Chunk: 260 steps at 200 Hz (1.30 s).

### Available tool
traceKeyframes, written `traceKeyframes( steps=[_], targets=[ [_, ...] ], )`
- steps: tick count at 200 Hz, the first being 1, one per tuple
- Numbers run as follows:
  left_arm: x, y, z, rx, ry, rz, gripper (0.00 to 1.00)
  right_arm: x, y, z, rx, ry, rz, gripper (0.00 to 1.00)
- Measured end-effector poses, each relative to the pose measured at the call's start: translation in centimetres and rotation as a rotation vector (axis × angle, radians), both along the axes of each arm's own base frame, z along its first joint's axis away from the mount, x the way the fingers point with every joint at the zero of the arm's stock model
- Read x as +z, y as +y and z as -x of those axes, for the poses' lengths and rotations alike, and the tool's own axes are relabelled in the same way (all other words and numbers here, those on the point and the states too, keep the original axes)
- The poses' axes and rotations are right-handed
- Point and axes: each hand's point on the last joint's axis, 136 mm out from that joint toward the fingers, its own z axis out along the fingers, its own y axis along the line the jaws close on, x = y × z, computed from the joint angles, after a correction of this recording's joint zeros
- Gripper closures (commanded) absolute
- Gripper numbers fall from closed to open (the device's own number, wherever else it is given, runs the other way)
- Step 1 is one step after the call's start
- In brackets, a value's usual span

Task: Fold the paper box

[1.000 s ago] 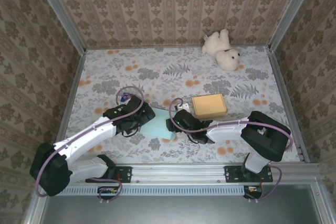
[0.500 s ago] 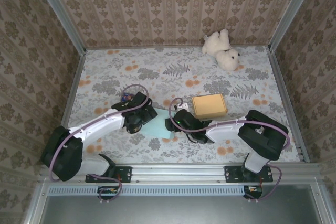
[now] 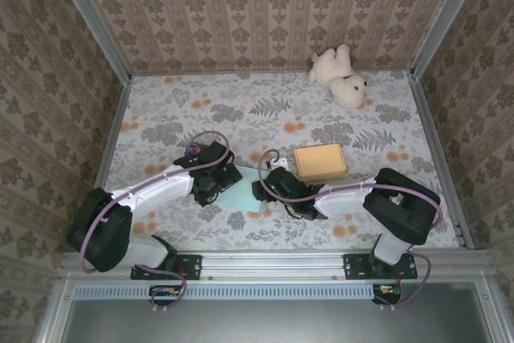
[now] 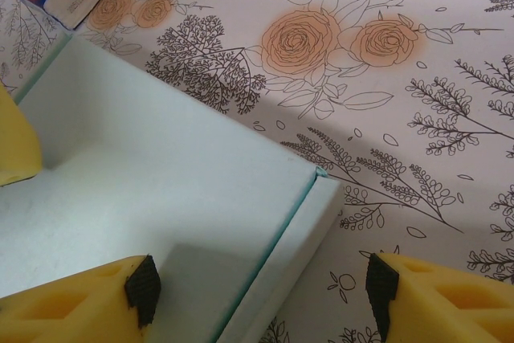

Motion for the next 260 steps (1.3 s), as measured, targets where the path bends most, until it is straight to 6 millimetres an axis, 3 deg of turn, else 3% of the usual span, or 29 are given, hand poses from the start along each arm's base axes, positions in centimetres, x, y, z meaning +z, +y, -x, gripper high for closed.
traceKeyframes(
  steps=[94, 182, 260],
  targets=[
    [-0.7, 0.6, 0.0, 0.089, 0.051, 0.039, 0.0, 0.0, 0.2, 0.1, 0.01, 0.007, -0.009, 0.28],
    [-0.8, -0.1, -0.3, 0.097, 0.058, 0.078, 0.13, -0.1, 0.0, -0.1, 0.004, 0.005, -0.014, 0.28],
    [-1.0, -0.3, -0.5, 0.095, 0.046, 0.098, 0.16, -0.1, 0.1, -0.3, -0.001, 0.004, -0.019, 0.28]
  ],
)
